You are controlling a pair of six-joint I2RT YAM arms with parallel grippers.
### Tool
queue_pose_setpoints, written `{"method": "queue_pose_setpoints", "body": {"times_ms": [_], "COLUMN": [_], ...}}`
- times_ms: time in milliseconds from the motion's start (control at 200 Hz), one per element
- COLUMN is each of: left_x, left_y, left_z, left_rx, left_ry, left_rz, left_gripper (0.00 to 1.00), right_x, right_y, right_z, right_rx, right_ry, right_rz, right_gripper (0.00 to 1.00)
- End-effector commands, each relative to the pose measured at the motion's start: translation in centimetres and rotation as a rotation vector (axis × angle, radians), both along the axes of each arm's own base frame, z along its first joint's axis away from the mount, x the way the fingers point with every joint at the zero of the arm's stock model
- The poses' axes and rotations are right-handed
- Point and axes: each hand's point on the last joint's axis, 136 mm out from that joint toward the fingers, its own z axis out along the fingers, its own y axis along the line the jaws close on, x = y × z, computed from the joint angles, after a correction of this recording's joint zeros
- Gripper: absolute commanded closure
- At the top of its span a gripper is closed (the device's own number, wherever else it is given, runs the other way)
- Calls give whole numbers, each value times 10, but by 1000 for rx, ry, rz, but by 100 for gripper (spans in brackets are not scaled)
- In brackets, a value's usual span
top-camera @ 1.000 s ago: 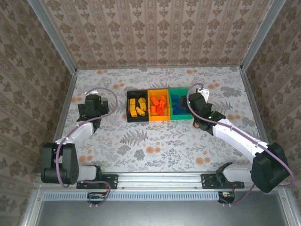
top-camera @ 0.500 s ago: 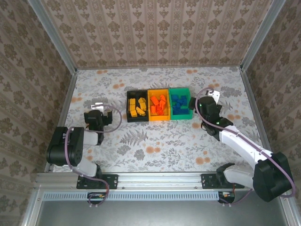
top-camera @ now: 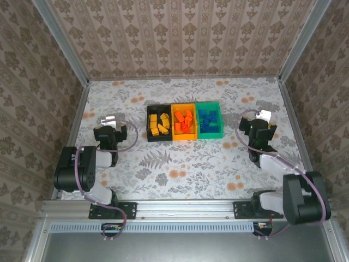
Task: Sort the legos into containers by color
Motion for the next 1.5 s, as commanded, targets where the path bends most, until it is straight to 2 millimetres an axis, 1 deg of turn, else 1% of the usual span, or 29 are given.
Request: {"method": "queue_pose_setpoints", "body": {"times_ms": [0,60,70,110,150,185,230,245,275,310,1495], "left_x": [8,8,9,8,8,8,8,8,8,8,10], "left_y": [-2,-2,-2,-2,-2,-2,-2,-2,-1,-2,-5], "left_z": [17,18,18,18,17,18,17,18,18,18,17], "left_rx": [-36,-36,-36,-36,-37,-36,-36,-36,-36,-37,-28], "left_ry": [-63,-65,-65,-66,-64,-65,-64,-65,-65,-65,-60], "left_rz": [0,0,1,0,1,0,0,0,1,0,-15], "left_gripper": [0,0,0,0,0,0,0,0,0,0,0], "right_x": [18,22,23,26,31,33,37,36,36,34,35], "right_y": [15,16,16,18,21,26,30,31,33,31,30], "right_z": [1,1,-6,-14,-15,-20,-25,-27,-27,-30,-28], "right_rx": [-11,3,7,16,11,18,17,14,7,11,14], "right_ry": [-78,-114,-100,-84,-90,-53,-56,-60,-89,-65,-66], "right_rz": [107,120,123,140,157,188,214,222,233,217,216], "right_gripper": [0,0,0,0,0,0,0,0,0,0,0]}}
